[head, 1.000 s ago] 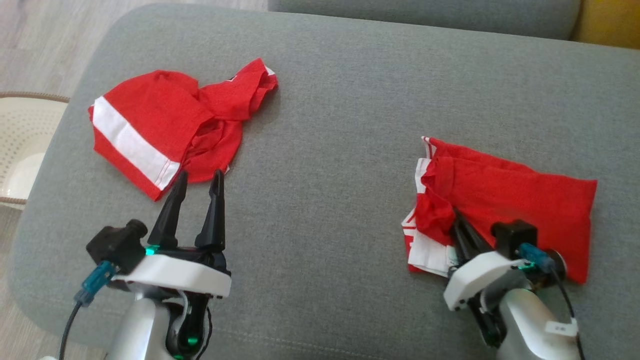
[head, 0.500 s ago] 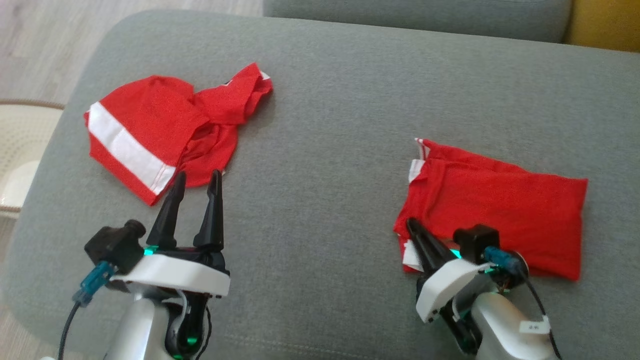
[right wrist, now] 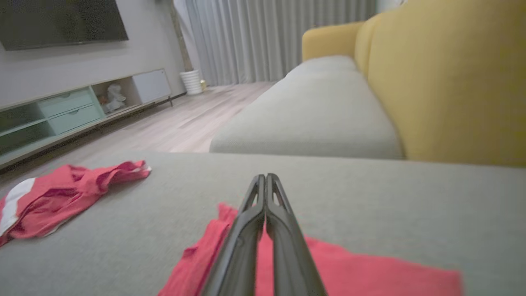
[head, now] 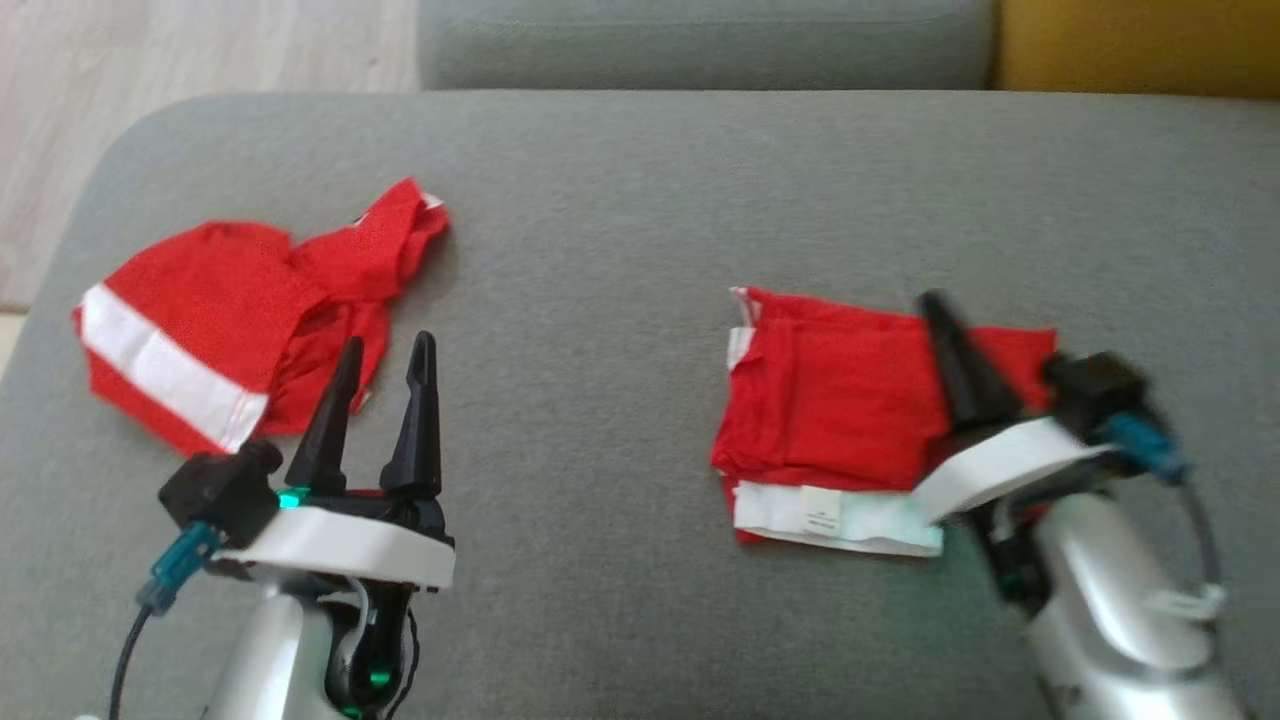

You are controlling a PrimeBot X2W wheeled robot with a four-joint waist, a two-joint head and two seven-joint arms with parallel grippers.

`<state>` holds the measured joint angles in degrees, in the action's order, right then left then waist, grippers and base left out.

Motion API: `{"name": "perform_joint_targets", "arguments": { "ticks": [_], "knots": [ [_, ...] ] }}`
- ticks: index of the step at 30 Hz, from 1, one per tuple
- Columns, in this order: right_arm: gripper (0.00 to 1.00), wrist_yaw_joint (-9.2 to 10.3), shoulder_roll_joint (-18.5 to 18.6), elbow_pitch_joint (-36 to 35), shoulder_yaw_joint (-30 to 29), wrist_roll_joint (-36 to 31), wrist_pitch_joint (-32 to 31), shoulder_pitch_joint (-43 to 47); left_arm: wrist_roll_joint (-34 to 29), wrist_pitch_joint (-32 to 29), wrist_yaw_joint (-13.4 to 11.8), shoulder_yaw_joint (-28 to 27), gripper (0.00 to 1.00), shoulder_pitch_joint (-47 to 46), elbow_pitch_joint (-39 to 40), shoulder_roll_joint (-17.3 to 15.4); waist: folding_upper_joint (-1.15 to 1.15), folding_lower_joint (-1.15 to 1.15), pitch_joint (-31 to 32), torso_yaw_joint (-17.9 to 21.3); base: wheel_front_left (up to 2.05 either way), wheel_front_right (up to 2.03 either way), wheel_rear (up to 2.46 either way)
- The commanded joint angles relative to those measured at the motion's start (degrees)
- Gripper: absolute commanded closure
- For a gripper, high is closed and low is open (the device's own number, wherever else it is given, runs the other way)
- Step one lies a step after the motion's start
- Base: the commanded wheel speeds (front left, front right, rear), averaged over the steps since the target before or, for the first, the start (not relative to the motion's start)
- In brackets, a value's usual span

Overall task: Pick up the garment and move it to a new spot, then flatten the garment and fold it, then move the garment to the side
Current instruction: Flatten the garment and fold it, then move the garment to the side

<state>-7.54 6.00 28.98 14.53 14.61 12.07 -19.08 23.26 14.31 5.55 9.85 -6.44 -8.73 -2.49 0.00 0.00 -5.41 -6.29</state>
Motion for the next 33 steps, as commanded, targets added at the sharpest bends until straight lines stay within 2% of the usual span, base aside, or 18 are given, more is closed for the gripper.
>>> {"name": "perform_joint_targets", "arguments": {
  "ticks": [1,5,6,7,15,25,33],
  "knots": [
    [1.0,0.05,0.95,-4.11,-1.07,-1.5,-0.27,0.5,-0.54,0.69,-0.01,-1.85,0.0,-1.77,2.33,-0.39,0.0,0.0,0.99,1.88,0.0,0.0,0.0],
    [1.0,0.05,1.44,-9.71,-7.45,-3.6,-2.49,3.88,-0.58,0.69,-0.07,-0.95,0.0,-1.83,2.14,-0.39,0.0,0.0,1.58,3.66,0.0,0.0,0.0],
    [0.77,0.05,1.25,-10.99,-9.08,-4.11,-2.63,4.71,-0.63,0.69,-0.11,-0.72,0.0,-1.82,1.96,-0.39,0.0,0.0,1.68,4.0,0.0,0.0,0.0],
    [0.0,0.05,0.98,-12.22,-10.36,-4.63,-2.81,5.62,-0.66,0.69,-0.19,-0.52,0.0,-1.79,1.77,-0.39,0.0,0.0,1.75,4.32,0.0,0.0,0.0],
    [0.0,0.05,-1.36,-16.78,-15.93,-6.95,-3.83,12.24,-1.21,0.69,-0.99,0.89,0.0,-0.75,-0.37,-0.39,0.0,0.0,2.31,5.6,0.0,0.0,0.0],
    [0.0,0.05,-2.4,-18.15,-17.26,-8.1,-4.57,13.53,-0.75,0.69,-0.91,1.04,0.0,-0.23,-0.11,-0.39,0.0,0.0,1.72,5.61,0.0,0.0,0.0],
    [0.0,0.05,-2.61,-17.76,-17.7,-7.54,-5.77,12.39,-0.71,0.69,-0.55,1.24,0.0,-1.31,0.3,-0.39,0.0,0.0,-1.18,4.98,0.0,0.0,0.0]
  ]
}}
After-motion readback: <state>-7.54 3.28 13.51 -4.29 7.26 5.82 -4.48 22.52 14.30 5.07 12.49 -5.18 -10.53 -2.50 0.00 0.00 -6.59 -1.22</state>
